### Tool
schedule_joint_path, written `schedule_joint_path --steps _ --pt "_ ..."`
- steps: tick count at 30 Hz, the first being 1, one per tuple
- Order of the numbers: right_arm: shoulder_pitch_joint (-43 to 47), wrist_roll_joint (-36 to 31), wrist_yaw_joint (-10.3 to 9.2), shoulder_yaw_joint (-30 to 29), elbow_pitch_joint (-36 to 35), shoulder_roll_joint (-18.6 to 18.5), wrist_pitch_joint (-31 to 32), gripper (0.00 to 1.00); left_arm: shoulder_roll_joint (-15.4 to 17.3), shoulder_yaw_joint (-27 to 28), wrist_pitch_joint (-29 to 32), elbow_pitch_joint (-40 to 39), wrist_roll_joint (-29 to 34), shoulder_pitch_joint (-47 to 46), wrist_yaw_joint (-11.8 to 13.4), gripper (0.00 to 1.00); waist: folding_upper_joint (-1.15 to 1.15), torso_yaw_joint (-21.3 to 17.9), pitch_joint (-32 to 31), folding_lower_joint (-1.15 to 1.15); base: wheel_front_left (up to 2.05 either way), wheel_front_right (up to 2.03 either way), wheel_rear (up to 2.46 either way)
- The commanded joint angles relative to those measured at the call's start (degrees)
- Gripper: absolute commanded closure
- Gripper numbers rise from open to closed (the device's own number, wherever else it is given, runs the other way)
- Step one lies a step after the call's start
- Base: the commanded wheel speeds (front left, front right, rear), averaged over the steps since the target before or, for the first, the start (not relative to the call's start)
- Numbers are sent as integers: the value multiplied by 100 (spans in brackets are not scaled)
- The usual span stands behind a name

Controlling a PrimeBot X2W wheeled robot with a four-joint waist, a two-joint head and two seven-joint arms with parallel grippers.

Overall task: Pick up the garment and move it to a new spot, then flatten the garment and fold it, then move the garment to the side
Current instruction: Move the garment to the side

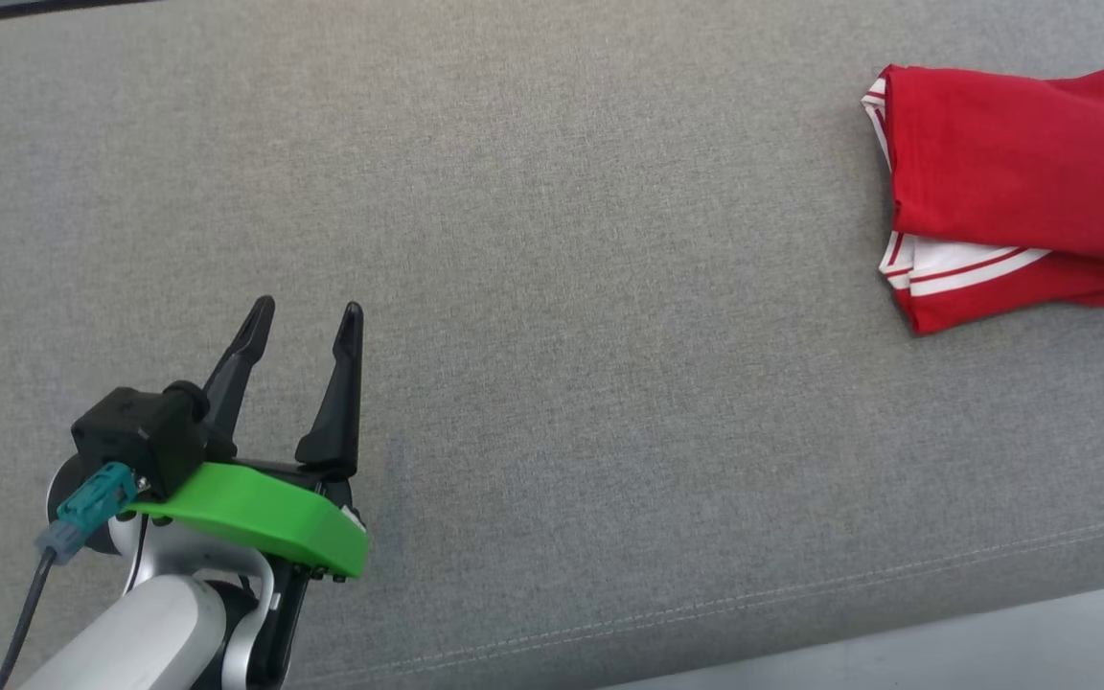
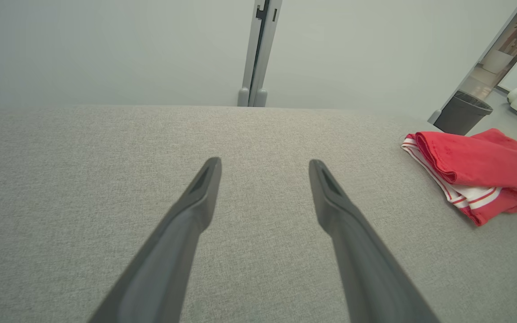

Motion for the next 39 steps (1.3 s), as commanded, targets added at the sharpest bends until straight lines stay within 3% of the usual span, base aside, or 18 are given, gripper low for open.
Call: schedule_joint_path --steps 1,11,16,24,32,33,39 --pt "-7 40 -4 -11 -71 -11 -80 0 -45 7 -56 76 -61 78 -64 0 0 -21 -310 0 0 0 0" --pt "716 367 -4 -326 -987 89 -461 0 -452 300 -624 1104 -522 283 -559 0 0 233 -1382 0 0 0 0" --pt "1118 174 -4 -776 -1088 278 -479 0 -492 496 -786 1574 -498 512 -429 0 0 309 -1794 0 0 0 0" --pt "1946 -583 -4 -1949 -1559 773 -480 0 -426 595 -855 2031 -306 803 -101 0 0 350 -2058 0 0 0 0" --pt "2955 -1630 -4 -3183 -2244 1240 -481 0 -466 663 -904 2163 -196 1093 -236 0 0 459 -2204 0 0 0 0" --pt "3268 -1839 -4 -3587 -2458 1417 -481 0 -489 667 -913 2183 -168 1164 -286 0 0 509 -2231 0 0 0 0" --pt "4305 -2680 -4 -4690 -3224 1971 -481 0 -563 671 -928 2227 22 1347 -384 0 0 649 -2303 0 0 0 0"
